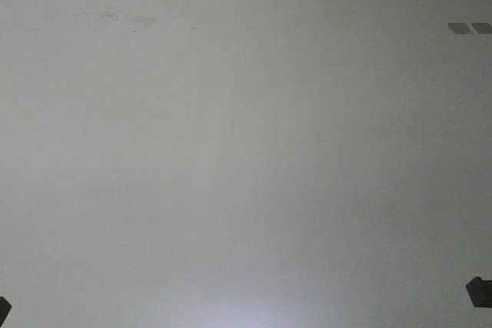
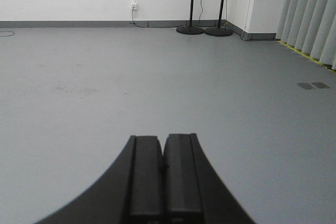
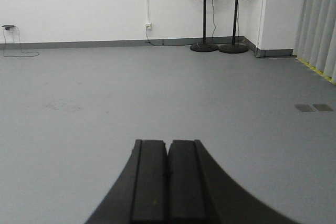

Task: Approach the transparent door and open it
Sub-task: 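Drive the base forward across the grey floor, arms stowed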

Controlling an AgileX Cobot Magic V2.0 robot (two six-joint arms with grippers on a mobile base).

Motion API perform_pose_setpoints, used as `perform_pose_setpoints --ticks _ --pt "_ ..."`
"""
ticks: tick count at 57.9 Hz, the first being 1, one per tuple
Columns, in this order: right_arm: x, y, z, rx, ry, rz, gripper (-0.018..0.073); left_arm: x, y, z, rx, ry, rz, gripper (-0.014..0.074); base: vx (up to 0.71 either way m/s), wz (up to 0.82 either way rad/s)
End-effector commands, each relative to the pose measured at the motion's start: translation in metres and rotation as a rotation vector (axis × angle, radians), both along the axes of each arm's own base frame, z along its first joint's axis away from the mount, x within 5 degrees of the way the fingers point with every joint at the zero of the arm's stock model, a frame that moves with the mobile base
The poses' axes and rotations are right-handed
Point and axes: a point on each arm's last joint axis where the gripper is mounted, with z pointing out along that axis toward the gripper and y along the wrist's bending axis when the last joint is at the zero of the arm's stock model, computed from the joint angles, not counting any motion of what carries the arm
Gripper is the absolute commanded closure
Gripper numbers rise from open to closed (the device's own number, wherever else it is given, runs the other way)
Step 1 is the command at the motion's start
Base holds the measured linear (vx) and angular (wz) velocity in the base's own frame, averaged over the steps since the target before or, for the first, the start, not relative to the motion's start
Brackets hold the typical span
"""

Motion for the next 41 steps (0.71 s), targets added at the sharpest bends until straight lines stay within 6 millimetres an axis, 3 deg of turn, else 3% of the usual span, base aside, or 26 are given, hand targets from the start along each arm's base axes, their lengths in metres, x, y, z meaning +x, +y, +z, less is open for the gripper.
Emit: perform_pose_setpoints --ticks 1,41 --pt "-0.0007 -0.0007 0.0074 0.0 -0.096 -0.009 0.0565 0.0001 0.0002 0.0043 -0.023 -0.086 0.002 0.0594 0.0 0.0" --pt "-0.0007 -0.0007 0.0074 0.0 -0.096 -0.009 0.0565 0.0001 0.0002 0.0043 -0.023 -0.086 0.002 0.0594 0.0 0.0"
